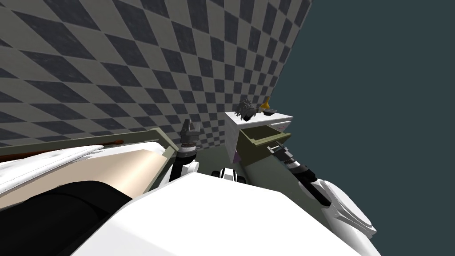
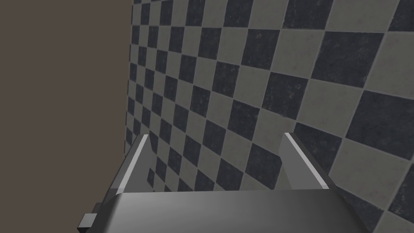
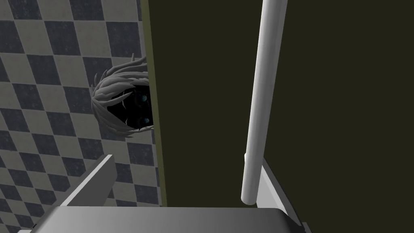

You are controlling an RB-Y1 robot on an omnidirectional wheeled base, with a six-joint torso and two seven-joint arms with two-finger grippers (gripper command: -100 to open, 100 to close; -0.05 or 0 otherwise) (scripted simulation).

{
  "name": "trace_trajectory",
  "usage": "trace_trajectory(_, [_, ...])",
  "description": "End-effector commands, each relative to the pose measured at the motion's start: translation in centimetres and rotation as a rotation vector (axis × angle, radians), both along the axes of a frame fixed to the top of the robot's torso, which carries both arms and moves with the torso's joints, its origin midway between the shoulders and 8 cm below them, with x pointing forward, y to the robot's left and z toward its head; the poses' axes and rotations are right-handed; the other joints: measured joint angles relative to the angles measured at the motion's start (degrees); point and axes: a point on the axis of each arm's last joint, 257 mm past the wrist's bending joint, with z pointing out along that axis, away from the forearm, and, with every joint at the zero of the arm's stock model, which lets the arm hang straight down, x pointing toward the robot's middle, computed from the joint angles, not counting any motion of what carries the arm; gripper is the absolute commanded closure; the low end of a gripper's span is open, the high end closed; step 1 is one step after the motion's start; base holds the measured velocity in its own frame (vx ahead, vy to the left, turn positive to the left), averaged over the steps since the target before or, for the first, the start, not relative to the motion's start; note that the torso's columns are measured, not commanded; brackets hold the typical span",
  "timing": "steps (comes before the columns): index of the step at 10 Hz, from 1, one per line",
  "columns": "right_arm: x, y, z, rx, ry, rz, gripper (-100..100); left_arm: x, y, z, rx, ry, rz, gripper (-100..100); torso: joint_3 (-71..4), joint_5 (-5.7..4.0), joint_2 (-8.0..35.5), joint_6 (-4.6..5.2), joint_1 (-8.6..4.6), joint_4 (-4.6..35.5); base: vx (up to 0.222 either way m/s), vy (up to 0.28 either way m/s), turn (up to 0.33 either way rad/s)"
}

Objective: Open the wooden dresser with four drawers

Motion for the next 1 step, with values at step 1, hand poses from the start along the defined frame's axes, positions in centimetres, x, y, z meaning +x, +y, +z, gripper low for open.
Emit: trace_trajectory(1, [0.0, -0.01, -0.02, 0.0, 0.0, 0.0, 0, 0.0, 0.0, 0.0, 0.0, 0.0, 0.0, 0, 0.0, -0.01, 0.0, 0.0, -0.01, 0.0, 0.0, 0.0, 0.0])
